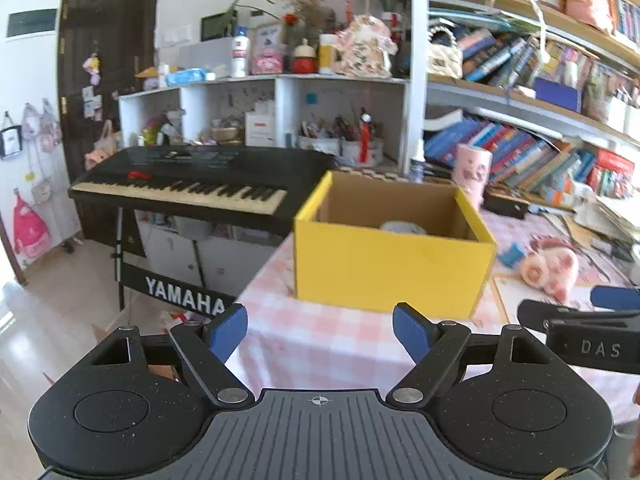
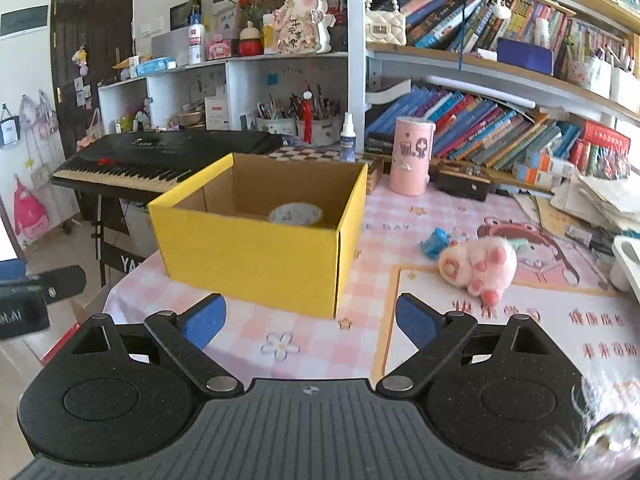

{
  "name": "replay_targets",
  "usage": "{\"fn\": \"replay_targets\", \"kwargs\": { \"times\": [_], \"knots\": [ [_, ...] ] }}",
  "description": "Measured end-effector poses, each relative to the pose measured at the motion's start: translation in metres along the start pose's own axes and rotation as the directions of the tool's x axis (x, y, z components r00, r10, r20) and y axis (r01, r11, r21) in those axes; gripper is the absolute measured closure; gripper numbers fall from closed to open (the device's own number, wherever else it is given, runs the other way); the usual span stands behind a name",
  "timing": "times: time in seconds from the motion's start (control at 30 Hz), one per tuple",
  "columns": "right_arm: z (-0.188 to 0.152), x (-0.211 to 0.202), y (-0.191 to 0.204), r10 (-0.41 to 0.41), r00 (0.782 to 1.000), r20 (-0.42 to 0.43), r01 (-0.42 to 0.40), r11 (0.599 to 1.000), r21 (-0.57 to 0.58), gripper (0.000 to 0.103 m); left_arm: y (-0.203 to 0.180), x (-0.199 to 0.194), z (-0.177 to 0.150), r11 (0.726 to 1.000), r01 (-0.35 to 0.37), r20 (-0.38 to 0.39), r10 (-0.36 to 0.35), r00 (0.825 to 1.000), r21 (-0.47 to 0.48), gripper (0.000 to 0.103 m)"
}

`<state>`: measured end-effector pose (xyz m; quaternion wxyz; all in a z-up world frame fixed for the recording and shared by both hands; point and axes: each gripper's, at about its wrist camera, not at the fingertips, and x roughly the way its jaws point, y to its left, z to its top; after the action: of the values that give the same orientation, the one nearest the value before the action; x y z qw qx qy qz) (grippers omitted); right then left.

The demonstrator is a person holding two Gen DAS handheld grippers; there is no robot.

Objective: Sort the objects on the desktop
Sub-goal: 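Lift both grippers out of the box and move back over the table, then reach the left gripper toward the pink plush pig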

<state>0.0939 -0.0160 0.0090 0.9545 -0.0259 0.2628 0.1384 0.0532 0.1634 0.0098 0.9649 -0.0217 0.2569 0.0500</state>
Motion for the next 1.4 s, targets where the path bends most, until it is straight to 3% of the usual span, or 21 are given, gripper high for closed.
{"fn": "replay_targets", "kwargs": {
  "times": [0.27, 0.53, 0.93, 1.17, 1.4],
  "knots": [
    [-0.021, -0.029, -0.003, -0.033, 0.999, -0.002, 0.033, 0.999, 0.029, 0.011, -0.014, -0.011, -0.015, 0.996, 0.076, -0.022, -0.075, 0.997, 0.041, 0.021],
    [-0.040, -0.051, -0.020, -0.129, 0.991, -0.040, 0.131, 0.990, 0.054, 0.011, -0.035, -0.009, -0.024, 0.981, 0.180, -0.067, -0.176, 0.982, 0.067, 0.021],
    [-0.058, -0.066, -0.062, -0.237, 0.967, -0.097, 0.250, 0.954, 0.164, 0.015, -0.079, 0.004, -0.022, 0.945, 0.300, -0.096, -0.288, 0.953, 0.135, 0.020],
    [-0.056, -0.070, -0.082, -0.270, 0.959, -0.090, 0.281, 0.946, 0.162, 0.015, -0.107, 0.014, -0.016, 0.915, 0.369, -0.108, -0.355, 0.929, 0.161, 0.020],
    [-0.056, -0.073, -0.112, -0.331, 0.936, -0.118, 0.350, 0.912, 0.212, 0.016, -0.137, 0.026, -0.015, 0.880, 0.433, -0.147, -0.410, 0.900, 0.196, 0.020]
  ]
}}
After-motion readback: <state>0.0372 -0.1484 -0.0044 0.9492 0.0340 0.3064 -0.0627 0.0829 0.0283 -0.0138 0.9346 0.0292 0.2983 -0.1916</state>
